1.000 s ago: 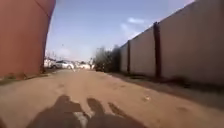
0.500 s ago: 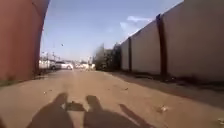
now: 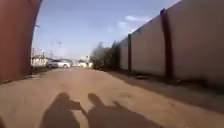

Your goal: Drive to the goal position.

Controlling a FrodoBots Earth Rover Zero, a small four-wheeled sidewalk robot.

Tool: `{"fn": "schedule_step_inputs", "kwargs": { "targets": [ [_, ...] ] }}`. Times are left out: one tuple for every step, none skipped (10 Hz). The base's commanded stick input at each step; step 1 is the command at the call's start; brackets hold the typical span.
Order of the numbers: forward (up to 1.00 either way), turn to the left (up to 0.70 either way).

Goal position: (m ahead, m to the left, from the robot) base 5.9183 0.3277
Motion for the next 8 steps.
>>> {"fn": "schedule_step_inputs", "kwargs": {
  "targets": [
    [1.0,0.0],
    [1.0,0.0],
    [1.0,0.0],
    [1.0,0.0],
    [1.0,0.27],
    [1.0,0.27],
    [1.0,0.11],
    [1.0,0.0]
  ]
}}
